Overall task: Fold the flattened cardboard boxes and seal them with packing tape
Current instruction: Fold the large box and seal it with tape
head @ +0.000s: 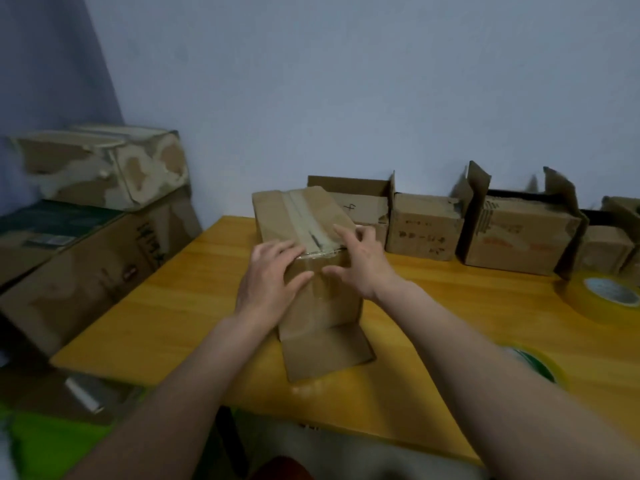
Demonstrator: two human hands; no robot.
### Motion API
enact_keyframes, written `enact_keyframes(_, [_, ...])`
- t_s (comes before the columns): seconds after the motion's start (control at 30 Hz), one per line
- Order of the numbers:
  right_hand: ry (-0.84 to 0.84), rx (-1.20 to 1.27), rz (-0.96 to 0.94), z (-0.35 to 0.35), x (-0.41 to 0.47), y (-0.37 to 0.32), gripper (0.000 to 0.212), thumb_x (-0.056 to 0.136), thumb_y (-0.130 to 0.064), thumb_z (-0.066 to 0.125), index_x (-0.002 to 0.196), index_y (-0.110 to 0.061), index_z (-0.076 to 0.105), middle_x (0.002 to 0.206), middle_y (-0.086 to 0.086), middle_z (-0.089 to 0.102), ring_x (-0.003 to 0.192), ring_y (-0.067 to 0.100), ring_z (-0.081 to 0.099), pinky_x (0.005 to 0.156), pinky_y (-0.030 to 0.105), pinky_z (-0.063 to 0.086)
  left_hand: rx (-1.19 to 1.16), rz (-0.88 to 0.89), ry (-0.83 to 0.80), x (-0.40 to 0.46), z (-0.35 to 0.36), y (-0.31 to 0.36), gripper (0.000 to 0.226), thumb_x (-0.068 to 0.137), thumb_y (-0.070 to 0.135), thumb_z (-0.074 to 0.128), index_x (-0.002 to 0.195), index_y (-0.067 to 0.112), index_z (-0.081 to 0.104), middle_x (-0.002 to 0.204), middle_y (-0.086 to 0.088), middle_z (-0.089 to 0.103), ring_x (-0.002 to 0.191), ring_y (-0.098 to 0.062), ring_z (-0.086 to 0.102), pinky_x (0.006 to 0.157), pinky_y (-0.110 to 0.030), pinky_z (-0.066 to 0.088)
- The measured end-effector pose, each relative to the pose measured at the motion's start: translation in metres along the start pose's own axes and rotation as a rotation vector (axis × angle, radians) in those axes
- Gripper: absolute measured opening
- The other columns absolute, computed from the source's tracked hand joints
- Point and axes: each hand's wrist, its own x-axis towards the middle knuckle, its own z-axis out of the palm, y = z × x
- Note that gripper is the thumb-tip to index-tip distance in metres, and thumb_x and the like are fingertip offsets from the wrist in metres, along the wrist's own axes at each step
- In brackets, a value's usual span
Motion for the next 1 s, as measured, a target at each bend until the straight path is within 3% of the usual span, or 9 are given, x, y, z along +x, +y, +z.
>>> enact_keyframes(0.07, [0.064,0.044,0.01,0.002,-0.001,-0.005,0.086,0.076,-0.042,0.076,0.147,-0.023,0.031,0.14,0.011,0.026,0.131,0.031,0.033,0.111,0.04,0.031,0.017,-0.02,0.074,-0.003,-0.007,-0.001,0.047,0.082,0.044,0.07,0.125,0.026,0.064,0.123,0.004,0.06,0.118,-0.02,0.042,0.092,-0.035,0.044])
enact_keyframes(0.13, [0.076,0.042,-0.007,0.003,-0.001,-0.011,0.087,0.07,-0.046,0.08,0.142,-0.018,0.039,0.134,0.009,0.029,0.127,0.028,0.037,0.11,0.037,0.033,0.105,-0.052,0.053,0.001,-0.015,-0.003,0.047,0.081,0.053,0.067,0.124,0.034,0.064,0.115,0.006,0.056,0.112,-0.018,0.04,0.086,-0.031,0.038])
enact_keyframes(0.27, [0.098,-0.055,-0.006,0.012,0.0,-0.018,0.084,0.065,-0.042,0.084,0.134,-0.014,0.044,0.125,0.009,0.032,0.119,0.03,0.042,0.106,0.037,0.039,0.157,-0.064,-0.02,0.013,-0.019,-0.009,0.047,0.075,0.056,0.07,0.12,0.041,0.065,0.113,0.008,0.049,0.111,-0.017,0.037,0.088,-0.028,0.026])
enact_keyframes(0.4, [0.034,-0.045,0.055,0.021,-0.003,-0.011,0.085,0.068,-0.027,0.085,0.138,-0.021,0.037,0.126,0.011,0.034,0.119,0.031,0.039,0.102,0.038,0.039,0.211,-0.07,0.036,0.008,-0.008,-0.011,0.057,0.069,0.058,0.075,0.121,0.039,0.064,0.116,0.009,0.049,0.112,-0.016,0.037,0.092,-0.029,0.03])
enact_keyframes(0.5, [-0.049,-0.138,0.04,0.006,-0.003,-0.011,0.076,0.079,-0.022,0.074,0.143,-0.023,0.034,0.134,0.012,0.034,0.125,0.03,0.032,0.106,0.037,0.032,0.215,0.009,0.139,0.005,-0.002,-0.016,0.054,0.071,0.069,0.063,0.11,0.033,0.071,0.11,0.004,0.056,0.107,-0.021,0.044,0.095,-0.04,0.036])
enact_keyframes(0.6, [-0.036,-0.029,-0.146,-0.005,0.004,-0.027,0.051,0.092,-0.014,0.055,0.142,-0.016,0.042,0.145,0.007,0.039,0.135,0.022,0.032,0.112,0.032,0.027,0.043,0.228,0.308,0.007,0.005,-0.03,0.036,0.084,0.048,0.06,0.101,0.02,0.076,0.104,0.0,0.066,0.1,-0.023,0.05,0.085,-0.047,0.046])
enact_keyframes(0.67, [-0.164,0.056,-0.23,-0.005,0.011,-0.041,0.04,0.1,-0.02,0.044,0.14,-0.018,0.046,0.142,0.004,0.049,0.132,0.02,0.042,0.111,0.035,0.033,-0.062,0.349,0.345,0.009,0.007,-0.038,0.027,0.086,0.034,0.065,0.1,0.013,0.076,0.094,0.0,0.069,0.09,-0.022,0.054,0.073,-0.044,0.049])
enact_keyframes(0.83, [-0.522,-0.198,-0.239,-0.001,0.069,-0.043,0.043,0.105,-0.028,0.027,0.148,-0.024,0.033,0.154,-0.001,0.033,0.14,0.019,0.03,0.109,0.025,0.02,-0.11,0.427,0.301,0.013,0.009,-0.052,0.02,0.086,0.025,0.069,0.098,0.012,0.077,0.088,0.002,0.071,0.078,-0.021,0.057,0.071,-0.036,0.045])
enact_keyframes(1.0, [-0.459,-0.474,-0.296,0.026,0.152,-0.036,0.048,0.103,-0.027,0.022,0.149,-0.01,0.026,0.158,0.005,0.021,0.144,0.022,0.021,0.119,0.034,0.01,-0.08,0.406,0.229,0.009,0.008,-0.05,0.021,0.091,0.025,0.063,0.101,0.012,0.076,0.091,0.002,0.071,0.076,-0.02,0.056,0.072,-0.033,0.043])
